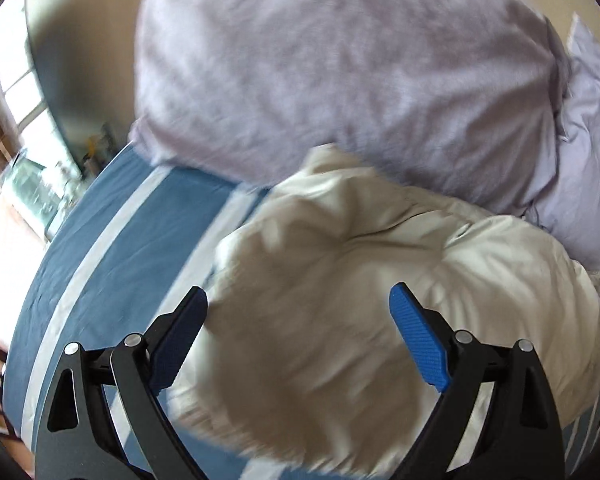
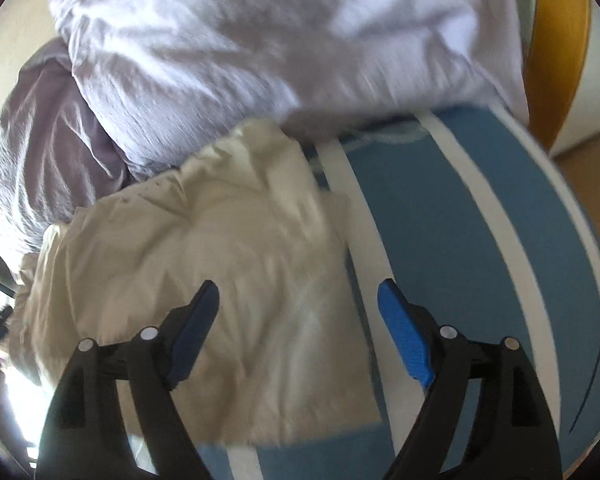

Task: Fold large clothes

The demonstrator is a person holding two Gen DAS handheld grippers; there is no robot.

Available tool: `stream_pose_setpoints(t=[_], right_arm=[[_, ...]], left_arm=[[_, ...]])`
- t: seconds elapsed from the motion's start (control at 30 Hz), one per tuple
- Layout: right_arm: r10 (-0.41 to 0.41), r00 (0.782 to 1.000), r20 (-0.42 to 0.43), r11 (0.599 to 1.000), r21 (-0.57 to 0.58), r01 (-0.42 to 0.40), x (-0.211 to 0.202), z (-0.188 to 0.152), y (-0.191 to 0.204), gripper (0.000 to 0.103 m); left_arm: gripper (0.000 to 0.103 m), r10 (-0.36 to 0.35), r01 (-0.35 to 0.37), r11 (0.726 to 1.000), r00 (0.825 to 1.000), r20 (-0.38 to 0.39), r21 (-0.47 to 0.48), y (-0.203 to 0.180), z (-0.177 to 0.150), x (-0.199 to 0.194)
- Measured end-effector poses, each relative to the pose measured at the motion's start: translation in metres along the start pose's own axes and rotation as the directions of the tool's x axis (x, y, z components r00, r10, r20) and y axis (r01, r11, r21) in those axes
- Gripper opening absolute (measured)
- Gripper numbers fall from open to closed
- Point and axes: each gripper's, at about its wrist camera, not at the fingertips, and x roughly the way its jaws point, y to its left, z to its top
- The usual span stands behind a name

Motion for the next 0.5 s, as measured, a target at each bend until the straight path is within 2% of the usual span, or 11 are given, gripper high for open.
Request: stream_pose_setpoints(t=[0.13,0.23,0.4,0.5], right_arm=[[0.024,0.998,-0.053,0.998,0.053,-0.022,0.001,-0.022,-0.014,0.082],[0.059,0.993,-0.100,0.993,0.106,-0.048,0.008,-0.032,-0.023,0.082],[0.140,0.982,-0.127,0.979,0.163,-0.119,0.015,-0.045,-0.025,0.082],[0.182,0.973,-0.139,0.969,0.195,-0.153,0.021,-0.051,-0.026,0.078]], left_arm=[[0.093,0.008,-0.011,0.998,0.999,-0.047,-0.059,0.028,-0.016,-0.002],[0.093,-0.013,0.003,0.994,0.996,-0.091,-0.110,0.044,-0.030,0.001],[0.093,-0.097,0.066,0.975,0.985,-0.141,-0.211,0.052,-0.050,0.007],[0.093,-0.157,0.106,0.949,0.976,-0.152,-0.299,0.055,-0.062,0.008]])
